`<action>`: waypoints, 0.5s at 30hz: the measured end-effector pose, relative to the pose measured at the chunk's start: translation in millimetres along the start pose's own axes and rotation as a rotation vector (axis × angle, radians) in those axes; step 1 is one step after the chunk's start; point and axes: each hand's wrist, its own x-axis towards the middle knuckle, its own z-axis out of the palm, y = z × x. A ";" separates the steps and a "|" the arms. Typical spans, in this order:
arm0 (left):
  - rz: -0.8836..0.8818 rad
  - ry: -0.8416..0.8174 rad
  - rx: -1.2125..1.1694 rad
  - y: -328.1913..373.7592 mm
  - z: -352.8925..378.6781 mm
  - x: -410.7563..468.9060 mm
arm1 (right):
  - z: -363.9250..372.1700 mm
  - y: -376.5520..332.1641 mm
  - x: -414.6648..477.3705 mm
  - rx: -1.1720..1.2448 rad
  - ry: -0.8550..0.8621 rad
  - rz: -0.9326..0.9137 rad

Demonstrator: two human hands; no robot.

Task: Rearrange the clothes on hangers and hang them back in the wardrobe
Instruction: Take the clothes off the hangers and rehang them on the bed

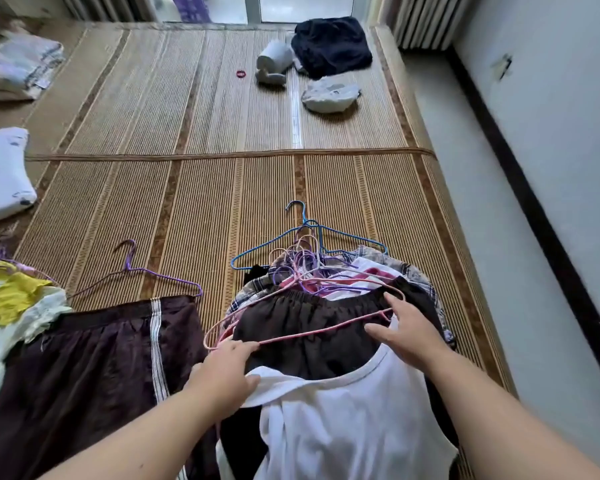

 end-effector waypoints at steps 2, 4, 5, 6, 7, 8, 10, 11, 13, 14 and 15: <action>-0.061 0.000 -0.018 -12.4 2.9 11.7 | 9.0 -0.7 30.8 -0.015 0.017 -0.046; -0.093 -0.007 -0.032 -23.3 6.5 23.8 | 17.9 -0.2 58.0 -0.179 0.013 -0.032; -0.107 -0.011 -0.042 -27.7 9.4 31.3 | 21.6 0.8 71.0 -0.268 0.011 -0.007; -0.118 -0.010 -0.060 -30.8 12.2 38.0 | 26.2 1.4 83.2 -0.335 -0.001 0.022; -0.122 -0.002 -0.075 -31.0 13.6 42.7 | 29.9 1.0 92.2 -0.384 -0.005 0.046; -0.123 0.012 -0.083 -29.8 14.6 46.9 | 32.7 0.2 98.1 -0.431 0.008 0.066; -0.138 0.045 -0.088 -26.6 16.2 51.0 | 39.0 1.9 108.7 -0.451 0.091 0.063; -0.145 0.073 -0.084 -26.1 16.6 51.5 | 40.4 3.9 110.3 -0.434 0.153 0.033; -0.162 0.143 -0.050 -24.9 15.2 50.1 | 38.6 8.9 105.5 -0.377 0.255 -0.083; -0.173 0.177 -0.045 -23.8 12.9 45.8 | 34.4 9.9 98.2 -0.335 0.272 -0.157; -0.183 0.209 -0.050 -22.9 9.1 41.0 | 28.9 10.4 88.3 -0.254 0.286 -0.239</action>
